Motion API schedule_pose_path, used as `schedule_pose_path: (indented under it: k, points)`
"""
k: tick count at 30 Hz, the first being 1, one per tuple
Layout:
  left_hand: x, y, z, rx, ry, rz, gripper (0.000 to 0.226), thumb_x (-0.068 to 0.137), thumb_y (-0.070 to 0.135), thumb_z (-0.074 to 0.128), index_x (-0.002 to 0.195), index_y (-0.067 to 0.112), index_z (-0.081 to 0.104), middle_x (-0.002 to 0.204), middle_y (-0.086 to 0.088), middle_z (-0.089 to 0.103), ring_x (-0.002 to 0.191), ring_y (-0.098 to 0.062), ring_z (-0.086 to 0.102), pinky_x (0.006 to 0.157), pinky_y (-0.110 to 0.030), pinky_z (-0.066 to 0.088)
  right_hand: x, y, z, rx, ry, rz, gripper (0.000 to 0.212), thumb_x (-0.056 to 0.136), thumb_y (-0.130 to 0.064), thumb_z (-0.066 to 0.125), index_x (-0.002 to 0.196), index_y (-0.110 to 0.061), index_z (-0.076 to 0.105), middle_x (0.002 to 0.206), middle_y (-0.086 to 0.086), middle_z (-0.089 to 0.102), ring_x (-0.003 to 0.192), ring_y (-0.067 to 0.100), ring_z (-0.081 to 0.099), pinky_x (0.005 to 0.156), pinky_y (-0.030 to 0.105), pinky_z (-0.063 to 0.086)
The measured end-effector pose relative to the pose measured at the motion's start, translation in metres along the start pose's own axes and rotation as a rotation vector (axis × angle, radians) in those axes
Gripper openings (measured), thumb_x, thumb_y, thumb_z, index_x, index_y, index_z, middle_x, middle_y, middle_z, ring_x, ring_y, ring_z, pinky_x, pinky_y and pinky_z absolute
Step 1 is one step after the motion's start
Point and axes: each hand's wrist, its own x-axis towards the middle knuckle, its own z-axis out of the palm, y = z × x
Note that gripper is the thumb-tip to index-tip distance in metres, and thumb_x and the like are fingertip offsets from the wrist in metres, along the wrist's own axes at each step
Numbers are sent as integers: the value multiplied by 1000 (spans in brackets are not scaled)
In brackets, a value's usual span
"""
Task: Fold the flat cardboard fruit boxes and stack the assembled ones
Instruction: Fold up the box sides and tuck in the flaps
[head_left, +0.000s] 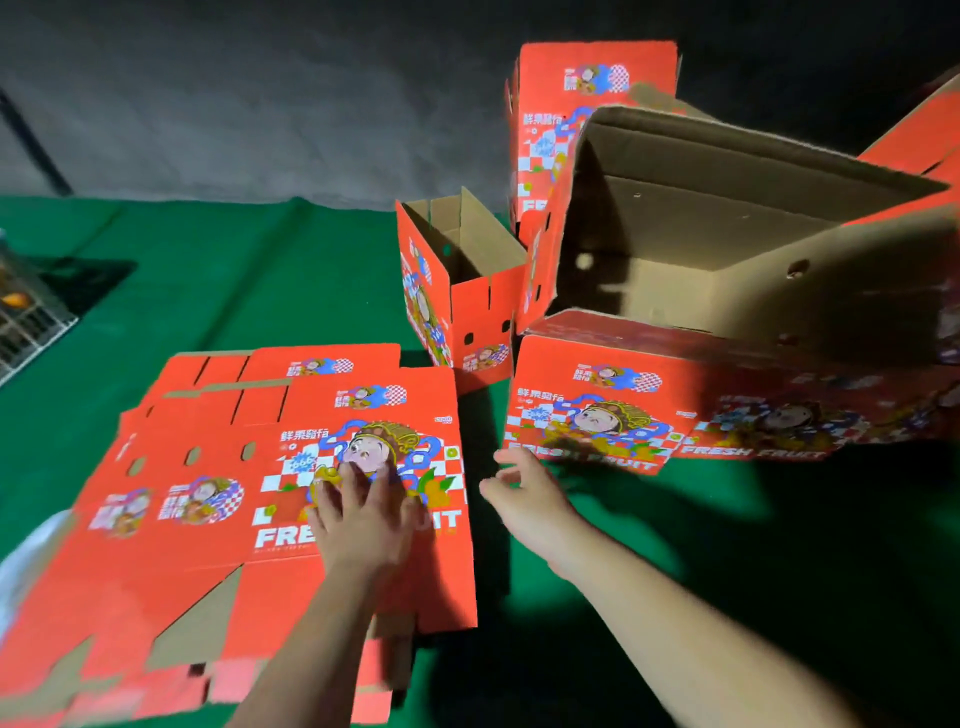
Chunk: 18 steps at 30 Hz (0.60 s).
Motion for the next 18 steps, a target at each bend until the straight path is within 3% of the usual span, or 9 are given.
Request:
schedule_pose_path:
  k: [1, 3, 7, 8, 10, 13, 15, 18]
  points:
    - [-9, -2, 11, 25, -14, 46, 69, 95, 68, 44, 159, 47, 25, 172, -3, 11, 154, -41, 5, 123, -56, 13, 3, 7, 10, -27, -36, 50, 59, 96, -29, 62, 151, -23, 40, 143, 3, 52, 122, 24, 58, 102, 37, 50]
    - [-33, 4, 27, 44, -30, 158, 72, 92, 74, 39, 158, 53, 20, 172, 3, 9, 151, -40, 10, 119, -54, 17, 7, 20, 25, 72, -50, 170, 70, 94, -31, 66, 155, -20, 33, 146, 4, 52, 119, 21, 60, 95, 35, 54]
    - [-63, -2, 22, -34, -4, 270, 69, 87, 75, 36, 152, 52, 34, 158, 13, 31, 128, -31, 37, 106, -48, 32, 13, 51, 24, 162, 132, 300, 51, 98, -19, 64, 146, -13, 46, 127, 10, 64, 100, 23, 69, 80, 33, 57]
    - [-63, -12, 15, -107, 66, 216, 70, 85, 72, 39, 151, 48, 40, 155, 9, 36, 127, -33, 41, 105, -49, 34, 12, 57, 20, 205, 120, 305, 39, 101, -14, 60, 139, -11, 53, 118, 9, 69, 92, 22, 71, 74, 32, 58]
    - [-56, -47, 0, -244, 232, -62, 82, 80, 69, 44, 153, 31, 44, 156, -8, 38, 135, -41, 40, 113, -53, 30, 9, 70, 11, 288, 51, 279, 22, 104, -10, 54, 125, -11, 63, 106, 11, 75, 93, 29, 74, 82, 45, 62]
    - [-41, -104, -27, -370, 232, -453, 99, 75, 72, 36, 156, 14, 37, 157, -27, 35, 143, -49, 32, 119, -56, 20, -2, 84, 0, 405, -11, 231, 17, 106, -7, 50, 117, -12, 62, 109, 18, 75, 103, 40, 72, 93, 62, 56]
    - [-36, -127, -38, -408, 194, -483, 91, 80, 69, 39, 149, 11, 43, 149, -32, 43, 137, -51, 39, 117, -57, 26, -9, 91, -6, 457, -66, 198, 17, 107, -7, 49, 117, -14, 61, 109, 16, 76, 101, 38, 74, 89, 62, 57]
    - [-32, -133, -51, -589, 222, -426, 84, 84, 73, 44, 140, 11, 54, 138, -28, 58, 131, -46, 53, 113, -57, 39, -20, 95, -19, 556, -72, 126, 21, 106, -6, 49, 115, -17, 63, 114, 20, 74, 95, 35, 74, 81, 51, 61]
